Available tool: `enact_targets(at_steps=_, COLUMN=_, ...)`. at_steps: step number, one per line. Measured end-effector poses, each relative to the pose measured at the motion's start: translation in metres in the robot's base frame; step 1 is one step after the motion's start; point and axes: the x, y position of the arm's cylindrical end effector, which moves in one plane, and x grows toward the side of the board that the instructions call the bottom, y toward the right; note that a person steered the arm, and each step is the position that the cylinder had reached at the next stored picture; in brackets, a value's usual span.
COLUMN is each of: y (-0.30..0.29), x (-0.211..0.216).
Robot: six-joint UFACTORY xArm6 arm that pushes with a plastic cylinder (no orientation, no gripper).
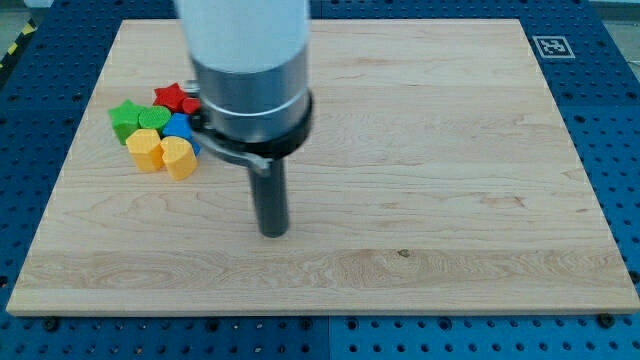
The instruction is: Push the group of blocks a bit right
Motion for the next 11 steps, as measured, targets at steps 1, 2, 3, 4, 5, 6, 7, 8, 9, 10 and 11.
enact_targets(at_steps=1, y=-0.041, x=0.0)
enact_targets(at_steps=2, y=-0.075, x=-0.007)
enact_targets(at_steps=3, y=-0.113, x=-0.032)
enact_targets(at_steps=4, y=-0.161, x=-0.064)
enact_targets(at_steps=5, y=-0.191, x=-0.074)
enact_targets(at_steps=6, y=-0.22, x=-0.122)
enact_targets(at_steps=7, y=-0.229, x=-0.141)
enact_targets(at_steps=8, y=-0.226, x=-0.159)
enact_targets(at_steps=9, y=-0.209, x=-0.158)
enact_targets(at_steps=10, y=-0.201, x=-0.143)
enact_targets(at_steps=11, y=-0.183, x=-0.136)
